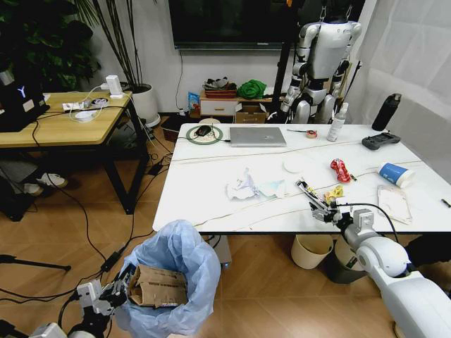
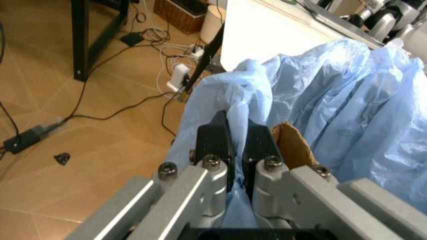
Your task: Pick up the trash bin and place the trash from the table into it.
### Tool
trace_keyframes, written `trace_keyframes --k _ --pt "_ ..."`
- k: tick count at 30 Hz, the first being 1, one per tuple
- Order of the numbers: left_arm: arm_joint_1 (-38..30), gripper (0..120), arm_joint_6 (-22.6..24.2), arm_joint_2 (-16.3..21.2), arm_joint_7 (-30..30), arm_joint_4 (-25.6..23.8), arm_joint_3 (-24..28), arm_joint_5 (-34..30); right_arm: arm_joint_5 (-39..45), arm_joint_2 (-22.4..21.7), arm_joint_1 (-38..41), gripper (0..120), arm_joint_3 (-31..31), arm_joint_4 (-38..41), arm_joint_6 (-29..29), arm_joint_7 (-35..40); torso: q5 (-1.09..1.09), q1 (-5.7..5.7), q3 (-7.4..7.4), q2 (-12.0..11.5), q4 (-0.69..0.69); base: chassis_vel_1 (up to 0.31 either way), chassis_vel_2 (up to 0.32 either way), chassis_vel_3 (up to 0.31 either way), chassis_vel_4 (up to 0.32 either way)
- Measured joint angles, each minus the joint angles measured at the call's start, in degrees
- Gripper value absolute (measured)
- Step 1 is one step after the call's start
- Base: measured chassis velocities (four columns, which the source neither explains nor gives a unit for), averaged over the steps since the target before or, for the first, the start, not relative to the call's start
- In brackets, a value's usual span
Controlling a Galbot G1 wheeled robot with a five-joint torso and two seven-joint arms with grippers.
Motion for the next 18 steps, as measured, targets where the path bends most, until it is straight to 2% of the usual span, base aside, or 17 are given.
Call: trace_keyframes --k 1,2,5,6,13,14,18 --pt "0.0 0 0.0 0.0 0.0 0.0 0.0 0.0 0.0 0.0 0.0 71 -0.2 -0.3 0.1 0.0 0.01 0.0 0.0 0.0 0.0 0.0 0.0 0.0 0.0" --pt "0.0 0 -0.1 0.1 0.0 0.1 -0.1 -0.1 -0.1 0.0 0.2 55 -0.8 -1.1 0.1 0.0 0.0 0.0 0.0 0.0 0.0 0.0 0.0 0.0 0.0" --pt "0.1 0 -0.1 0.0 0.1 0.1 -0.1 -0.1 -0.2 0.0 0.4 45 -1.2 -1.3 0.1 0.0 0.01 0.0 0.0 0.0 0.0 0.0 0.0 0.0 0.0" --pt "0.1 0 -0.1 0.0 0.1 0.1 -0.1 -0.1 -0.2 0.0 0.4 45 -1.2 -1.3 0.1 0.0 0.01 0.0 0.0 0.0 0.0 0.0 0.0 0.0 0.0" --pt "0.4 0 -0.5 0.0 0.4 0.1 -0.3 -0.1 -0.4 0.3 0.6 14 -1.9 -1.3 0.1 0.1 0.0 0.0 -0.01 0.0 0.0 0.0 0.0 0.0 0.0" --pt "0.4 0 -0.5 0.0 0.4 0.1 -0.3 -0.1 -0.4 0.3 0.6 14 -1.9 -1.3 0.1 0.1 0.0 0.0 -0.01 0.0 0.0 0.0 0.0 0.0 0.0" --pt "0.5 0 -0.6 0.0 0.5 0.1 -0.3 -0.1 -0.5 0.6 0.4 0 -2.0 -0.9 0.2 0.4 -0.01 0.0 -0.01 0.0 0.0 0.0 0.0 0.0 0.0"
